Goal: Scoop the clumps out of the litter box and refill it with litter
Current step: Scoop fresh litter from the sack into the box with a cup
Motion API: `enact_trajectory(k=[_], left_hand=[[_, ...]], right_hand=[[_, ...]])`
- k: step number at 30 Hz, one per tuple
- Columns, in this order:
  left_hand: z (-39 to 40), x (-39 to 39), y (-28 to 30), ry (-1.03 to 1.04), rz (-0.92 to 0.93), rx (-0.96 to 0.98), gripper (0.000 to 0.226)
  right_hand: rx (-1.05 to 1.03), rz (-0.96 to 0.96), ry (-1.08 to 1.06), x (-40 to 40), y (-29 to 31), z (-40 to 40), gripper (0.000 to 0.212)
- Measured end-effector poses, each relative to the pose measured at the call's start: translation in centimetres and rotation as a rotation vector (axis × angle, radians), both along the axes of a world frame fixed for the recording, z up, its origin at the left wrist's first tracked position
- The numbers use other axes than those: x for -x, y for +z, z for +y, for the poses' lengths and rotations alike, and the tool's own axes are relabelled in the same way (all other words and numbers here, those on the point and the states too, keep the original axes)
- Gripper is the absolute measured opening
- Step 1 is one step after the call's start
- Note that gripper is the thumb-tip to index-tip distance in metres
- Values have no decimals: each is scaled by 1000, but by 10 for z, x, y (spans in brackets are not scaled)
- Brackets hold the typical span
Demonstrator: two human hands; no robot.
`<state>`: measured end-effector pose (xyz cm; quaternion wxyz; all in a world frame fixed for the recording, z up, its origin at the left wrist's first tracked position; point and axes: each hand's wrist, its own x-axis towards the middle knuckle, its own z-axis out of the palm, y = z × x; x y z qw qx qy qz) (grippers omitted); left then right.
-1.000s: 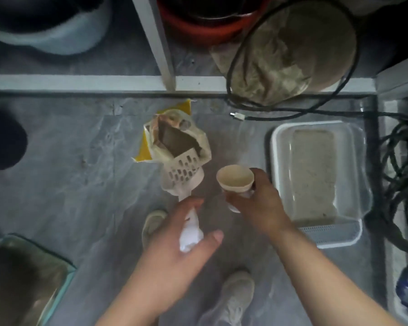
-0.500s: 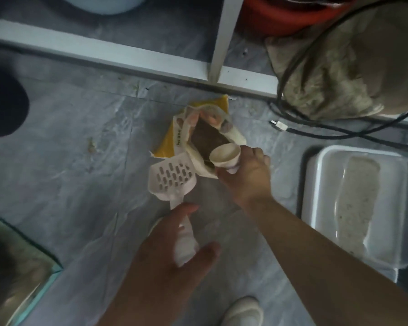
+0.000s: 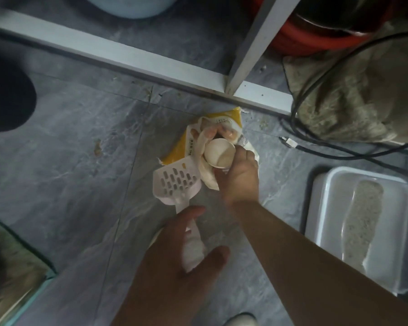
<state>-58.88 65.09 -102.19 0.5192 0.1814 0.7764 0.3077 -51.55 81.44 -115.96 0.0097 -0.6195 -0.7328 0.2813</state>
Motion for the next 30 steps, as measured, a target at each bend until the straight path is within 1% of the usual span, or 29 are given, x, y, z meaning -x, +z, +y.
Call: enact_trajectory(k=[6, 10, 13, 15, 17, 20, 21, 24, 28, 30], left_hand=[[0, 5, -2, -50, -5, -8, 79], [0, 6, -5, -14, -21, -33, 78], [1, 5, -6, -13, -28, -37, 77], [1, 5, -6, -11, -30, -36, 76], [2, 4, -7, -25, -29, -29, 76], [4, 3, -7, -44, -24, -16, 77], [4, 2, -6, -48, -28, -12, 77], [5, 1, -7, -44, -57, -20, 77], [4, -2, -5, -43, -36, -35, 77], [5, -3, -4, -52, -30, -29, 77]], right_hand=[[-12, -101, 47, 6, -3, -3, 70], [-18, -202, 47, 3, 3, -1, 60], [91, -172, -61, 9, 4, 6, 52], [163, -144, -129, 19, 2, 10, 51], [211, -155, -129, 27, -4, 9, 56], [263, -205, -83, 30, -10, 6, 68], [278, -196, -82, 28, -10, 6, 69], [296, -141, -85, 25, -5, 11, 53], [365, -200, -27, 26, 5, 25, 36], [389, -233, 6, 27, 10, 31, 32]])
